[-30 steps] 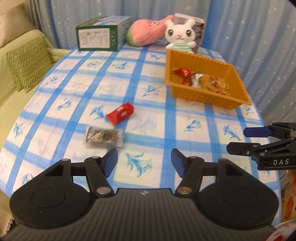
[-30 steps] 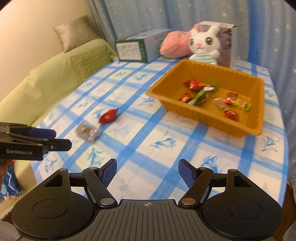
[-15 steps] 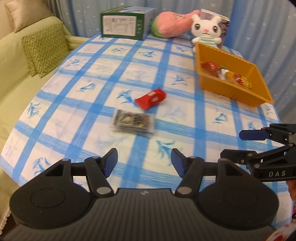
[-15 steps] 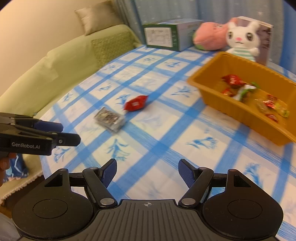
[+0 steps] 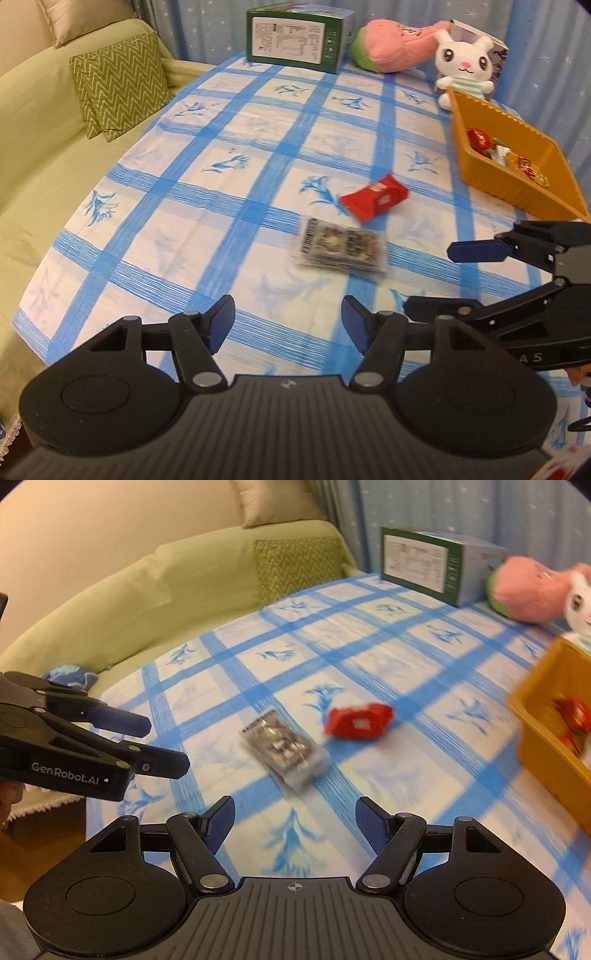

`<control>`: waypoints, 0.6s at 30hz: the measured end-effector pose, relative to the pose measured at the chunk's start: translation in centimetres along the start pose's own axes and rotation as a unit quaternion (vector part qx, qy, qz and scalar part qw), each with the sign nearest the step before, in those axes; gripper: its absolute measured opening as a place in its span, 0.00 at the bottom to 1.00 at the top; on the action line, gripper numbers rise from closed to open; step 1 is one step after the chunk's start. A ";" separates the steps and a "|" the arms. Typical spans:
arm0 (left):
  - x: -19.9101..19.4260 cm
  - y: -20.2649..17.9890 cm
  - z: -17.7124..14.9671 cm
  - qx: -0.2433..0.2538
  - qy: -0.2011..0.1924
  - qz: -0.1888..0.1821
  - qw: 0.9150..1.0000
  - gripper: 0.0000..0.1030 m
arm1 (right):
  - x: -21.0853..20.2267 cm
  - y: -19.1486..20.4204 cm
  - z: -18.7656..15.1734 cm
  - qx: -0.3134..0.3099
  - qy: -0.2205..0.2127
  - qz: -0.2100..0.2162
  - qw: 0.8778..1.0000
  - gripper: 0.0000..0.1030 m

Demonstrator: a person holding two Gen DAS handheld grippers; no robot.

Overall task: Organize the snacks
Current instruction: 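Move both tools back from the tray toward the red packet and clear nut packet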

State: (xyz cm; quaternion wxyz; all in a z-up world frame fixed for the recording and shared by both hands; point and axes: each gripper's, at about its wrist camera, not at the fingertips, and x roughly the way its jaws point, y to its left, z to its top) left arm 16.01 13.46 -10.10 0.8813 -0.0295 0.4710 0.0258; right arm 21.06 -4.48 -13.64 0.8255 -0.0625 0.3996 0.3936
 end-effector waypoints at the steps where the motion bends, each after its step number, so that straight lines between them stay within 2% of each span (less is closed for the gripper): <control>1: 0.2 0.3 0.1 -0.001 0.000 0.002 1.000 0.60 | 0.6 0.1 0.3 -0.005 -0.002 0.003 1.000 0.71; 5: 1.1 1.3 0.6 -0.005 0.004 0.006 1.000 0.60 | 2.6 0.6 1.7 -0.037 -0.002 0.007 0.999 0.70; 7: 1.4 1.7 0.8 -0.007 0.005 0.008 1.000 0.60 | 3.5 0.8 2.3 -0.056 -0.004 0.005 0.998 0.64; 9: 1.8 2.2 1.0 -0.009 0.006 0.009 1.000 0.60 | 4.2 0.8 2.8 -0.069 -0.005 0.011 0.998 0.63; 18: 3.0 4.0 1.6 -0.019 0.013 0.020 1.000 0.60 | 7.4 0.9 4.0 -0.135 0.022 0.031 0.990 0.53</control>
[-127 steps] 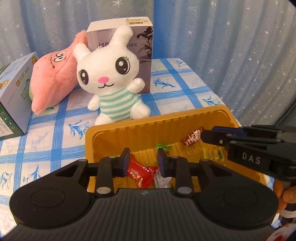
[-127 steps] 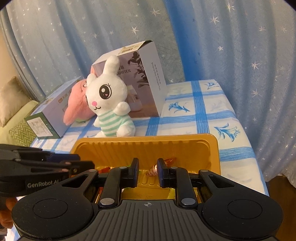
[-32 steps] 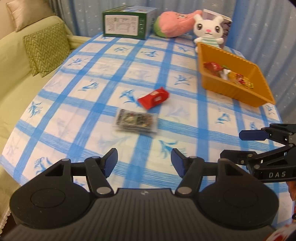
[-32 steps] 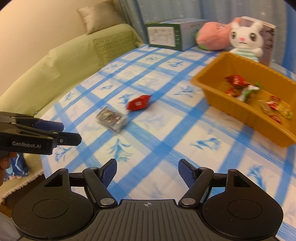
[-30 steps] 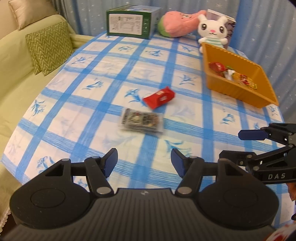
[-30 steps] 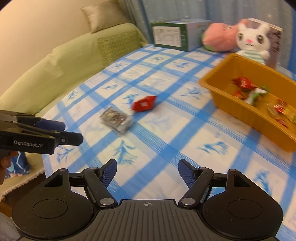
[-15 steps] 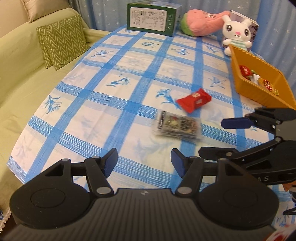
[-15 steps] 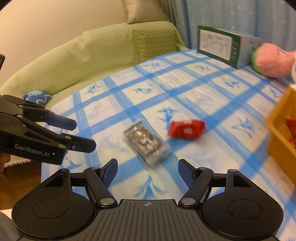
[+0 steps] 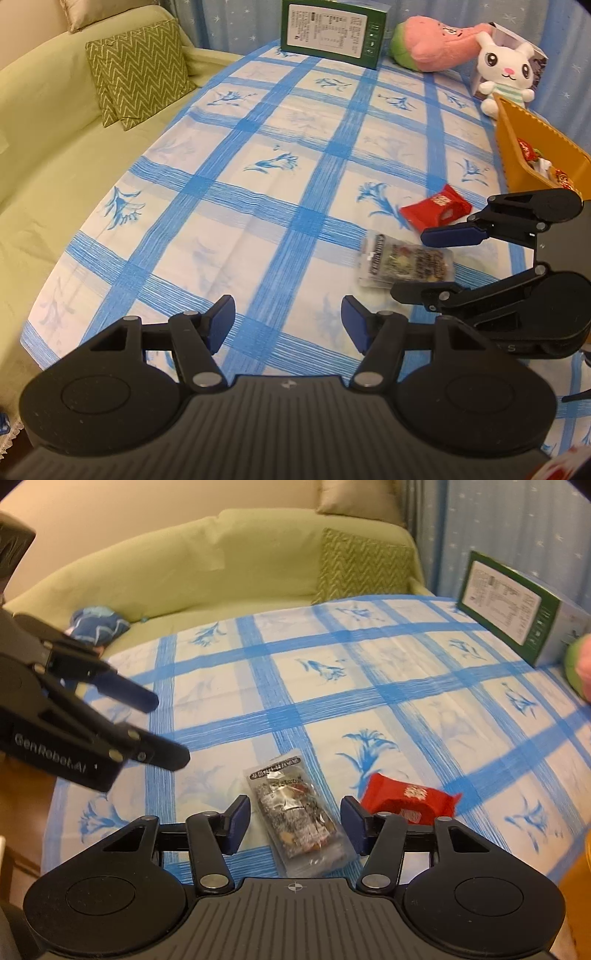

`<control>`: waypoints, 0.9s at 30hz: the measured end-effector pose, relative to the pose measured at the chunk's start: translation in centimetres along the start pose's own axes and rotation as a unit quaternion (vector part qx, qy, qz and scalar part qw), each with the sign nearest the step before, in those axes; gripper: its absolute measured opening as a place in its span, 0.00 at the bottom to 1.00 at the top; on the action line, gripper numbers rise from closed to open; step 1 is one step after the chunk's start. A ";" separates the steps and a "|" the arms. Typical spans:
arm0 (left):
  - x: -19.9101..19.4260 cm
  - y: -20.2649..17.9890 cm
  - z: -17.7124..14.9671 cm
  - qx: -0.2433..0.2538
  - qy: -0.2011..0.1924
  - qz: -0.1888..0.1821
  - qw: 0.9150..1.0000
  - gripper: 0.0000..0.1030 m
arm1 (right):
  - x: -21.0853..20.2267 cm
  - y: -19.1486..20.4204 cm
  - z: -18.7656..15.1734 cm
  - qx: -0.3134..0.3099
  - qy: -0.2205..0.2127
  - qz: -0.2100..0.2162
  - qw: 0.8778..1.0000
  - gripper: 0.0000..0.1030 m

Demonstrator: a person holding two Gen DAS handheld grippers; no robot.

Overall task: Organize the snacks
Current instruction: 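Grasp the clear nut packet with the right tool while the left tool grasps the red dalidali packet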

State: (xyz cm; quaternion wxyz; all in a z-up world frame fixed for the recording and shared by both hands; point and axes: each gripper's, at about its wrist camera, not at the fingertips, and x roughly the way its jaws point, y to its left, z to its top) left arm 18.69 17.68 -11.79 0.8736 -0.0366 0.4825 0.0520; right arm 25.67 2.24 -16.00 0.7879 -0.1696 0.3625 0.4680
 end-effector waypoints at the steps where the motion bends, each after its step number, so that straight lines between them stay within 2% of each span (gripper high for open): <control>1: 0.1 0.2 0.1 -0.001 0.000 0.001 1.000 0.60 | 0.3 0.0 0.1 -0.005 0.003 0.000 1.000 0.51; 8: 0.3 0.8 0.5 -0.003 0.001 0.004 1.000 0.60 | 1.3 0.7 0.2 -0.036 0.011 -0.003 0.999 0.49; 12: 0.3 0.8 0.8 0.000 -0.002 0.004 1.000 0.60 | 1.3 0.6 0.1 -0.029 0.006 0.002 1.000 0.38; 17: 0.3 0.8 1.4 0.011 -0.009 0.003 1.000 0.60 | 0.6 1.0 -0.2 -0.038 0.000 -0.001 0.999 0.37; 22: 0.1 0.2 2.1 0.041 -0.023 -0.009 0.999 0.60 | -1.9 0.1 -0.6 0.018 -0.023 -0.022 0.999 0.37; 27: 0.6 -1.5 3.2 0.086 -0.038 -0.039 0.995 0.59 | -5.6 -1.5 -1.9 0.093 -0.044 -0.064 0.993 0.37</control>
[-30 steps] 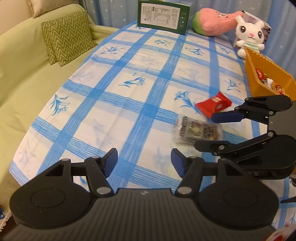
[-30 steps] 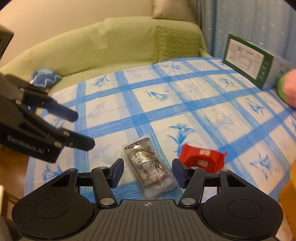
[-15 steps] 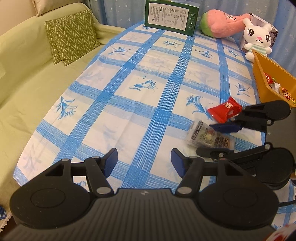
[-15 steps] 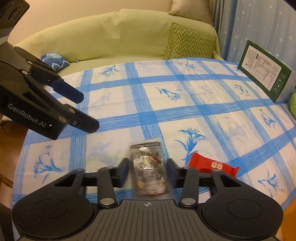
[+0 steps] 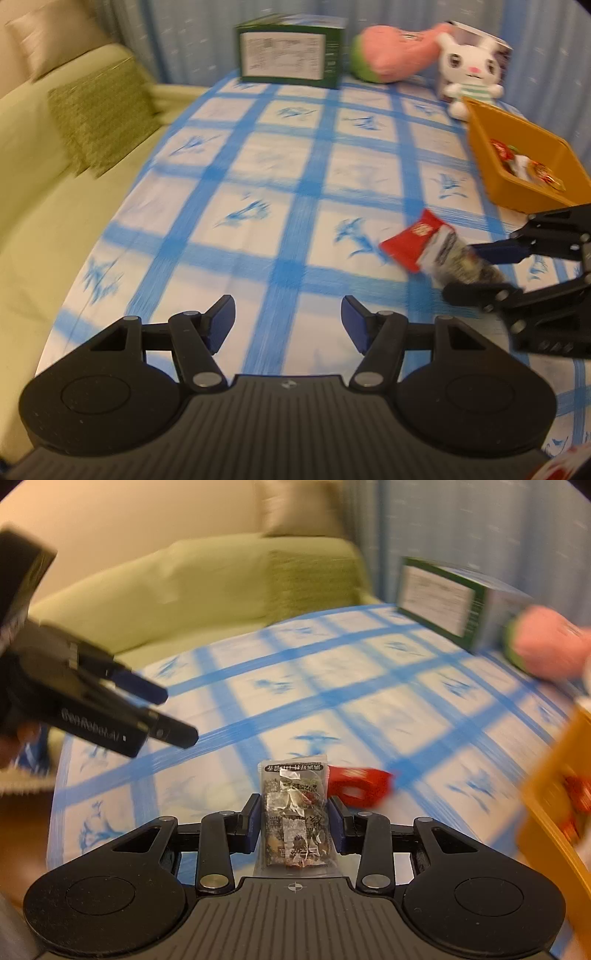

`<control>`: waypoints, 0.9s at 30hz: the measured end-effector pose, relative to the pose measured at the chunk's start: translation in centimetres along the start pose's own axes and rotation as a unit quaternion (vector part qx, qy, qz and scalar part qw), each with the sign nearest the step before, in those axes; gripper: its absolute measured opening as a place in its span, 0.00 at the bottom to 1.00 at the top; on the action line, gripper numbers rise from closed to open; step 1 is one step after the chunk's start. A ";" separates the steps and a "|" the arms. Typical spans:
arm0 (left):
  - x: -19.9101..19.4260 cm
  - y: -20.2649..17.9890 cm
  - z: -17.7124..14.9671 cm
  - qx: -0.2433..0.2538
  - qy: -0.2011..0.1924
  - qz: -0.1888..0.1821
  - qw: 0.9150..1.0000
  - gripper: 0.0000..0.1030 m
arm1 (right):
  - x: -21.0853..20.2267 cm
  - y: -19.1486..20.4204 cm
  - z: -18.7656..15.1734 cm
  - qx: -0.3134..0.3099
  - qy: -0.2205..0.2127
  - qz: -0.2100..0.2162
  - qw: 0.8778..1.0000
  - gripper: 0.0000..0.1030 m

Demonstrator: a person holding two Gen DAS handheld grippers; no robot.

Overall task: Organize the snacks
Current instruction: 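Grasp the clear nut packet with the right tool while the left tool grasps the red dalidali packet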

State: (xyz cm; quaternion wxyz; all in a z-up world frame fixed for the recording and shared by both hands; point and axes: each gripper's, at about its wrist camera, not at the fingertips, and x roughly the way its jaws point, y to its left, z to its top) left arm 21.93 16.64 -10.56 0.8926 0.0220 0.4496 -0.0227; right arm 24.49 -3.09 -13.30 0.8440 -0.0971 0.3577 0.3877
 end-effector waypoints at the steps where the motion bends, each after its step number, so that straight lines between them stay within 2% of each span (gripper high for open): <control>1: 0.2 -0.5 0.3 0.012 -0.002 -0.007 1.000 0.59 | -0.7 -0.5 -0.2 0.017 -0.003 -0.009 1.000 0.37; 5: 1.2 -2.9 1.6 0.068 -0.014 -0.043 0.997 0.59 | -3.5 -2.2 -1.2 0.071 -0.014 -0.049 0.996 0.37; 9: 2.5 -5.4 2.9 0.124 -0.025 -0.080 0.989 0.59 | -5.8 -3.6 -2.3 0.114 -0.018 -0.090 0.989 0.37; 14: 4.5 -7.8 4.1 0.185 -0.027 -0.103 0.977 0.59 | -8.2 -5.0 -3.8 0.163 -0.022 -0.131 0.978 0.37; 17: 6.2 -8.7 4.6 0.215 -0.017 -0.108 0.970 0.55 | -9.5 -5.5 -4.5 0.186 -0.027 -0.150 0.971 0.37; 19: 7.2 -8.9 4.8 0.228 -0.008 -0.111 0.967 0.48 | -10.2 -5.6 -4.8 0.195 -0.029 -0.162 0.967 0.37; 24: 8.8 -9.3 5.3 0.242 0.008 -0.123 0.962 0.47 | -11.4 -5.8 -5.5 0.213 -0.030 -0.183 0.959 0.37; 27: 9.3 -9.6 5.4 0.244 0.017 -0.132 0.961 0.39 | -12.0 -5.9 -5.8 0.223 -0.031 -0.191 0.955 0.37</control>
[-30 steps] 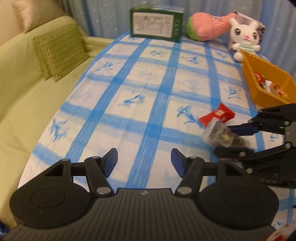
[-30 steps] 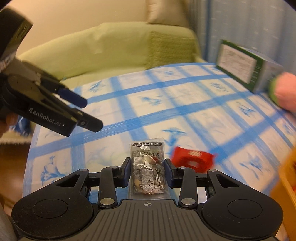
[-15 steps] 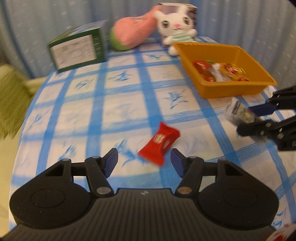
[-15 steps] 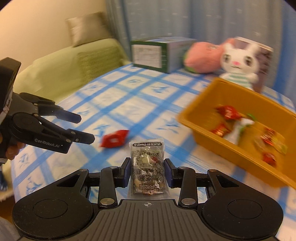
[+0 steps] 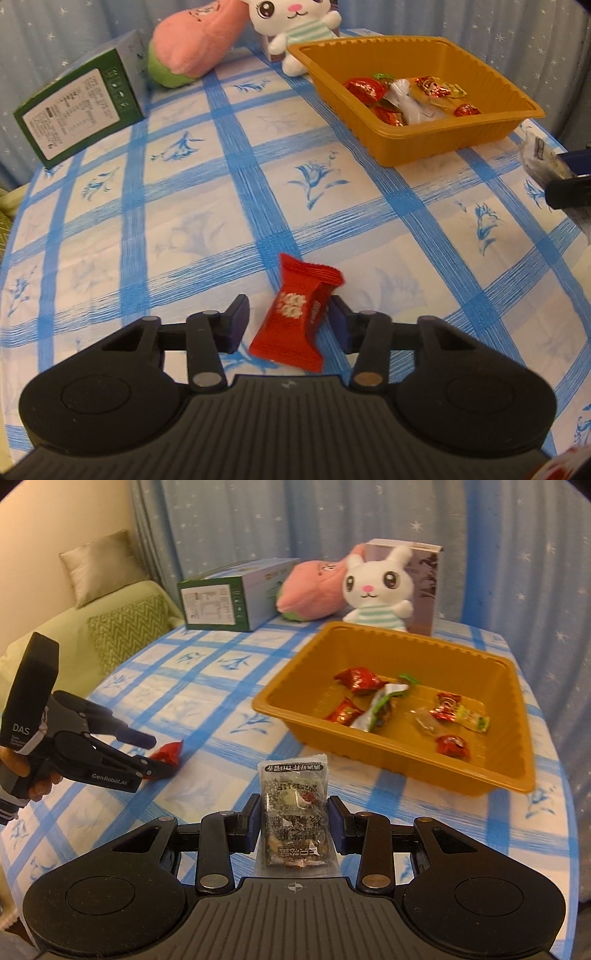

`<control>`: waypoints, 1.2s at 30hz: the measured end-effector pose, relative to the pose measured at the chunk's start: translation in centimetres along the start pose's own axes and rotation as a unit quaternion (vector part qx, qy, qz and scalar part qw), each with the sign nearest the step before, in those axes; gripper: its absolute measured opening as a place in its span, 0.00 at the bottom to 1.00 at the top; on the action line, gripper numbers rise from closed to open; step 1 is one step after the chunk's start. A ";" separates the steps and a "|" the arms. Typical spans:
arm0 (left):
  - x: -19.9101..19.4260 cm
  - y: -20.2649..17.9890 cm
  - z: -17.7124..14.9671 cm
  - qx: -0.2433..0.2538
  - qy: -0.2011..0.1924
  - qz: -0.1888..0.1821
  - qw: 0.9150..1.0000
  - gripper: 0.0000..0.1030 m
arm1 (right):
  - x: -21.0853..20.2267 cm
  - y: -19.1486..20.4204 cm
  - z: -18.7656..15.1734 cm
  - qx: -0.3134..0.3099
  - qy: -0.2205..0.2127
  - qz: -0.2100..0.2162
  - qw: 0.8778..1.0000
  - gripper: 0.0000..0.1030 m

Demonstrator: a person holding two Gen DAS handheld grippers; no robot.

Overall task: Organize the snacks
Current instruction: 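Grasp the clear nut packet with the right tool while the left tool grasps the red dalidali packet, then carry the red packet and clear nut packet with both tools over the orange tray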

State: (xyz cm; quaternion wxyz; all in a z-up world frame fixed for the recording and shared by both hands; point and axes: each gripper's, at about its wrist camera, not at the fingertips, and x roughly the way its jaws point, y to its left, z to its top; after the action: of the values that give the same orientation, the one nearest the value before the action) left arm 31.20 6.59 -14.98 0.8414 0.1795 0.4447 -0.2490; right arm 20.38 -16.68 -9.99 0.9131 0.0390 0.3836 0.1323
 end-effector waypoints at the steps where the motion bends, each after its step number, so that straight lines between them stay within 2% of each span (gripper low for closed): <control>1: 0.1 0.0 0.0 0.000 0.001 -0.003 1.000 0.36 | -0.1 -0.1 0.0 0.003 0.000 -0.003 1.000 0.37; 6: 0.2 -0.2 0.1 -0.011 0.004 -0.006 1.000 0.25 | -0.5 -0.5 -0.1 0.010 0.000 -0.013 1.000 0.37; 13: -1.3 -0.2 0.1 -0.034 -0.007 -0.004 0.999 0.23 | -0.8 -0.8 0.5 0.017 -0.003 -0.015 1.000 0.37; 19: -4.1 -0.4 0.8 -0.053 -0.031 -0.007 0.998 0.22 | -1.2 -1.0 1.1 0.017 -0.010 -0.010 1.000 0.37; 29: -8.2 -3.2 4.5 -0.050 -0.082 -0.021 0.995 0.22 | -2.6 -2.5 2.3 0.032 -0.027 -0.004 0.999 0.37; 36: -8.6 -7.0 8.6 -0.030 -0.109 -0.042 0.993 0.22 | -4.0 -4.8 3.8 0.049 -0.052 -0.011 0.997 0.37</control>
State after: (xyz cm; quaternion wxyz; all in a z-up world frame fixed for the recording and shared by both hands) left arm 28.65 -1.38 -3.67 0.8788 0.1070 0.3646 -0.2887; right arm 21.46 -22.27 -5.41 0.9303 0.0860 0.3420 0.1008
